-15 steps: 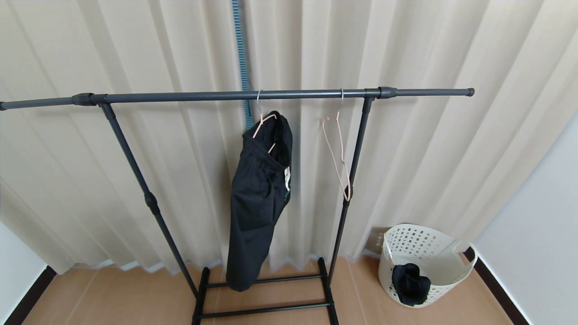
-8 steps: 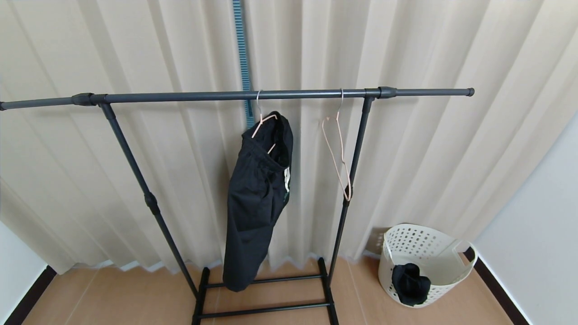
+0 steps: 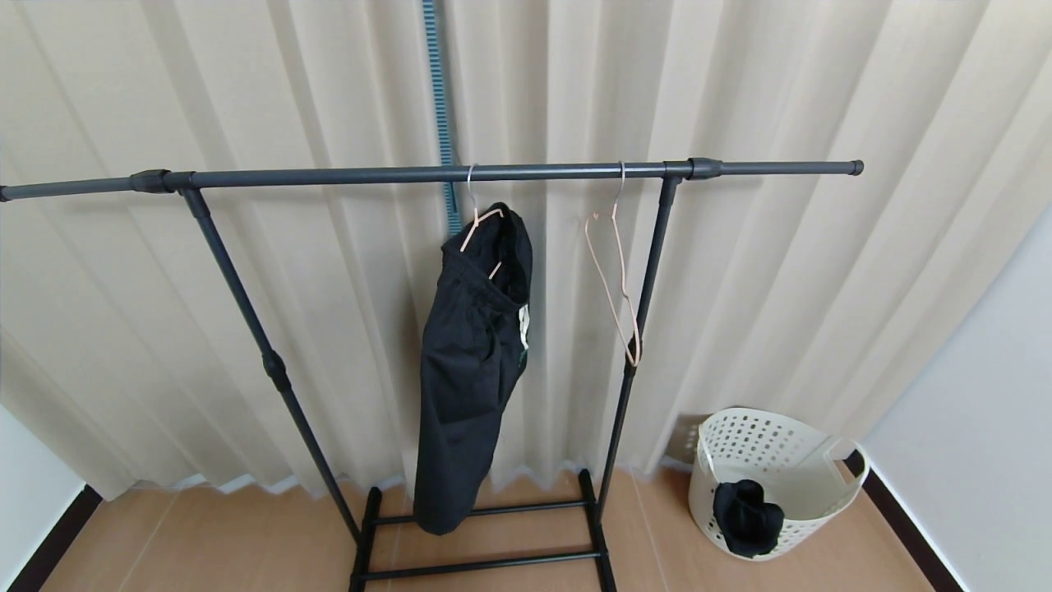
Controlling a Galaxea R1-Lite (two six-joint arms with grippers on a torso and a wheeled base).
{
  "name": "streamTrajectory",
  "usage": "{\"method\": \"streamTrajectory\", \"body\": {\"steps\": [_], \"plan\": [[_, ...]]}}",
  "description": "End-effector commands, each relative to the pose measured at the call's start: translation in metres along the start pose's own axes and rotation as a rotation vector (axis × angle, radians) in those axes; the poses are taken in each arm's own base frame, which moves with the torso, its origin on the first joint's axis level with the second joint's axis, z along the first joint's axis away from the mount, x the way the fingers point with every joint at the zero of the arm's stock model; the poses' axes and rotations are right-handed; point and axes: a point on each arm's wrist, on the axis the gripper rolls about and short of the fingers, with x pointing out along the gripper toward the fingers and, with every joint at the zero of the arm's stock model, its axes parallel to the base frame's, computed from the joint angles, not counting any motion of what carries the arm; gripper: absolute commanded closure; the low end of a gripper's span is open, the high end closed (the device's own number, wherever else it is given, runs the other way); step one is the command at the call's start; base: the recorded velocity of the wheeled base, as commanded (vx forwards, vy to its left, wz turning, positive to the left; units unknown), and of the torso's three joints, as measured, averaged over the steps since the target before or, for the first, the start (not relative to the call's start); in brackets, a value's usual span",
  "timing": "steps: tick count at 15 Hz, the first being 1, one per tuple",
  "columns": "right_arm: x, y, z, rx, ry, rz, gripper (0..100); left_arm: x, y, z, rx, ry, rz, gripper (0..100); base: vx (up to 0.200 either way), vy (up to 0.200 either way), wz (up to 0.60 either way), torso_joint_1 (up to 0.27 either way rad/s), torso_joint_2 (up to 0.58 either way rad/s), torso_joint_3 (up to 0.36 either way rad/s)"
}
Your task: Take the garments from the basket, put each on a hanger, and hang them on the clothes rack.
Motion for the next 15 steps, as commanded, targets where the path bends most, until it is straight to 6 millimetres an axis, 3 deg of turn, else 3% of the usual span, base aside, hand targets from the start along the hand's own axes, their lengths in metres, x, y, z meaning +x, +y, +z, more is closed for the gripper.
{"method": "streamTrajectory", "body": {"steps": [1,4,15], "plan": [[0.0001,0.0001,0.0006,0.001,-0.005,-0.004,0,0.0007,0.0,-0.0002,0.001,0.009,0.003,0,0.0,0.0,0.0,0.0,0.0,0.0],[0.0001,0.0026,-0.0005,-0.008,0.01,0.134,0,0.0002,-0.0014,0.0008,-0.045,0.001,-0.063,0,0.0,0.0,0.0,0.0,0.0,0.0],[0.0,0.0025,-0.0005,-0.006,0.008,0.146,0,0.0002,-0.0011,0.0008,-0.042,0.001,-0.052,0,0.0,0.0,0.0,-0.023,0.05,0.029]]}}
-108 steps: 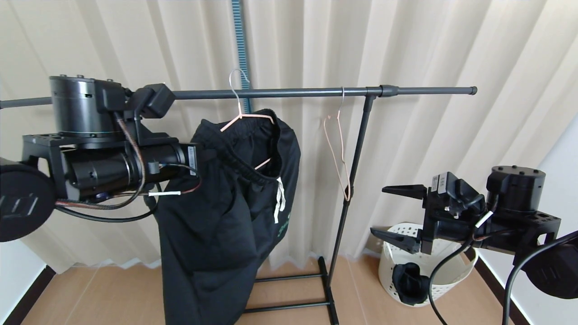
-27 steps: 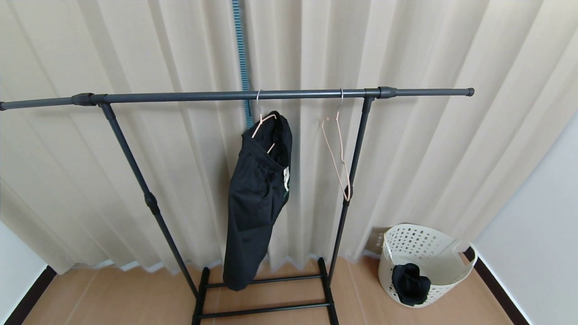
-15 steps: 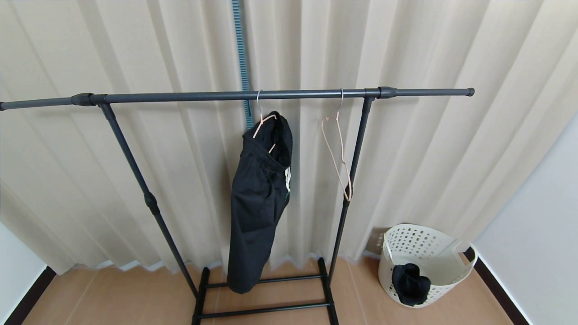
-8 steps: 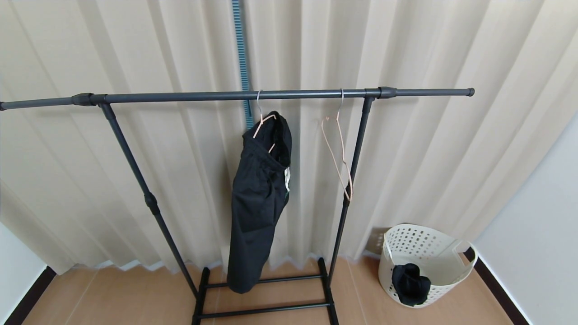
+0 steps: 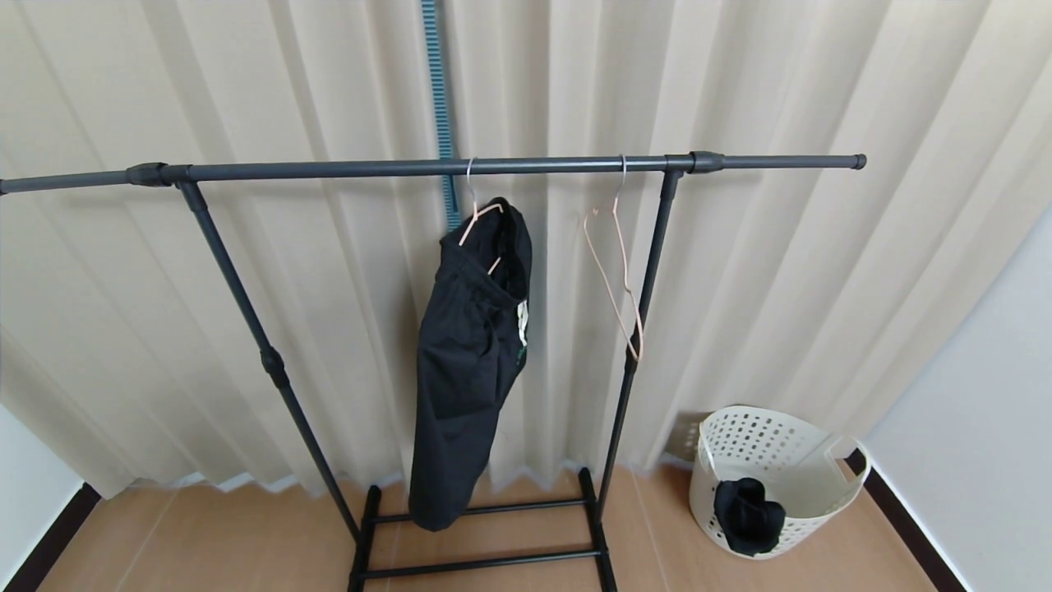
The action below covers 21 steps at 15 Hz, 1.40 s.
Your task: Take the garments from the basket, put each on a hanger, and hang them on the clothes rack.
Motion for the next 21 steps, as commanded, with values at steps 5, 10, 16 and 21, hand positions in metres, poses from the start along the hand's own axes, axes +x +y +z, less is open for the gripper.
{"method": "streamTrajectory", "body": {"steps": [5,10,16,21], "plan": [[0.0003,0.0,0.0001,0.0,0.004,0.001,0,0.0003,-0.0001,0.0001,-0.002,0.004,-0.003,0,0.0,0.0,0.0,-0.149,0.35,0.191],[0.0003,0.0,0.0001,0.0,0.004,0.001,0,0.0003,-0.0001,0.0001,0.0,0.004,-0.002,0,0.0,0.0,0.0,-0.165,0.39,0.216],[0.0003,0.0,0.0001,0.0,0.004,0.001,0,0.0003,-0.0001,0.0001,0.0,0.004,-0.002,0,0.0,0.0,0.0,-0.216,0.54,0.315],[0.0003,0.0,0.0001,0.0,0.004,0.001,0,0.0003,-0.0001,0.0001,0.0,0.004,-0.002,0,0.0,0.0,0.0,-0.195,0.52,0.334]]}}
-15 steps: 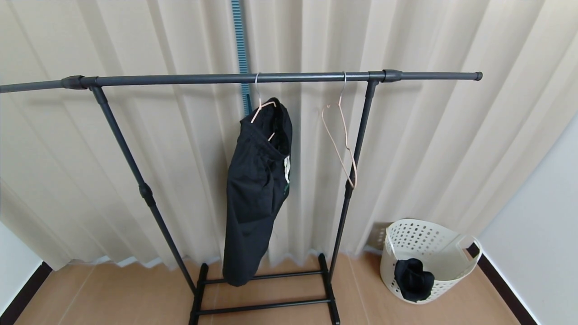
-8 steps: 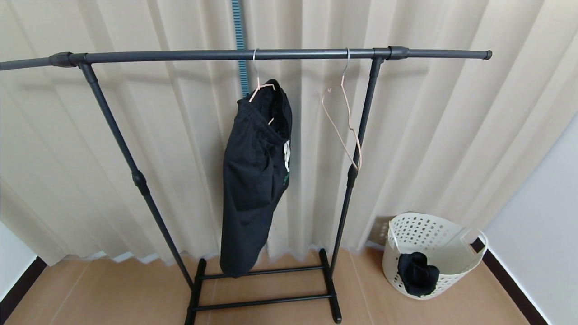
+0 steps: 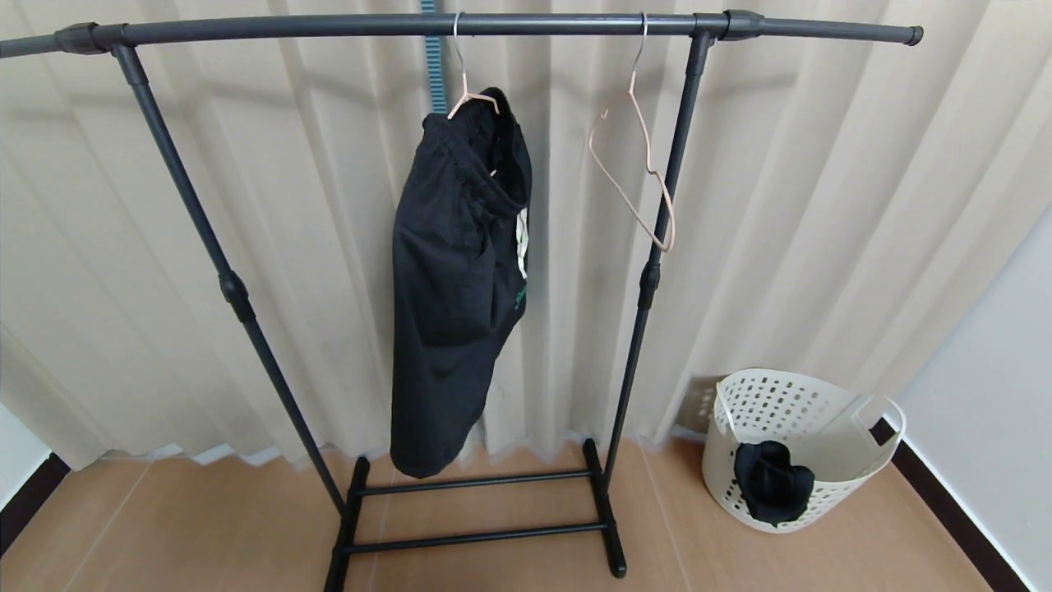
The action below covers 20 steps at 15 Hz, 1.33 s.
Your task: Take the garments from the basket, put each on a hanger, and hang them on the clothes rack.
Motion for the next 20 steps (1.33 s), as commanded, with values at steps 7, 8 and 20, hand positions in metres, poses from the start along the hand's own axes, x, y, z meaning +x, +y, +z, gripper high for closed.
{"method": "streamTrajectory", "body": {"steps": [7,8,20], "plan": [[0.0002,0.0,0.0001,0.0,0.002,0.0,0,0.0002,0.0,0.0001,-0.001,0.002,0.0,0,0.0,0.0,0.0,-0.159,0.49,0.337],[0.0002,0.0,0.0001,0.0,0.002,0.0,0,0.0002,0.0,0.0001,-0.002,0.002,0.002,0,0.0,0.0,0.0,-0.115,0.47,0.349],[0.0002,0.0,0.0001,0.0,0.002,-0.001,0,0.0002,0.0,0.0001,-0.001,0.002,0.002,0,0.0,0.0,0.0,-0.047,0.28,0.23]]}}
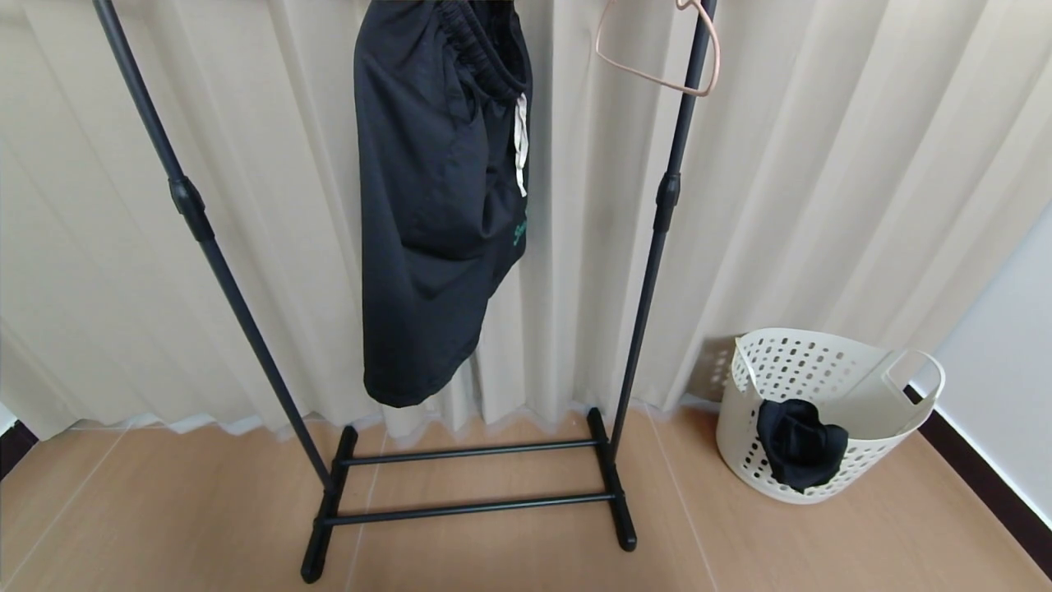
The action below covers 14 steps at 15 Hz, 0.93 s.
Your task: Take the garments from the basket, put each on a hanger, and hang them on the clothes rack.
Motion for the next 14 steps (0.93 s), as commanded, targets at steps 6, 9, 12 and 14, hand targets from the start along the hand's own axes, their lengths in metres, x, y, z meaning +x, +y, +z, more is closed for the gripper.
{"method": "streamTrajectory", "body": {"steps": [6,9,12,14], "plan": [[0.0001,0.0,0.0,0.0,0.001,0.001,0,0.0002,0.0,0.0,0.0,0.003,0.001,0,0.0,0.0,-0.4,0.001,0.0,0.005],[0.0001,0.0,0.0,0.0,0.001,0.001,0,0.0002,0.0,0.0,-0.002,0.003,0.001,0,0.0,0.0,-0.6,0.002,0.0,0.004],[0.0001,0.0,0.0,0.0,0.001,0.001,0,0.0002,0.0,0.0,0.0,0.003,-0.001,0,0.0,-0.067,0.0,0.001,0.0,0.001],[0.0001,0.0,0.0,0.0,0.001,0.001,0,0.0002,0.0,0.0,-0.002,0.003,-0.001,0,0.0,-0.2,0.0,-0.005,0.0,0.005]]}}
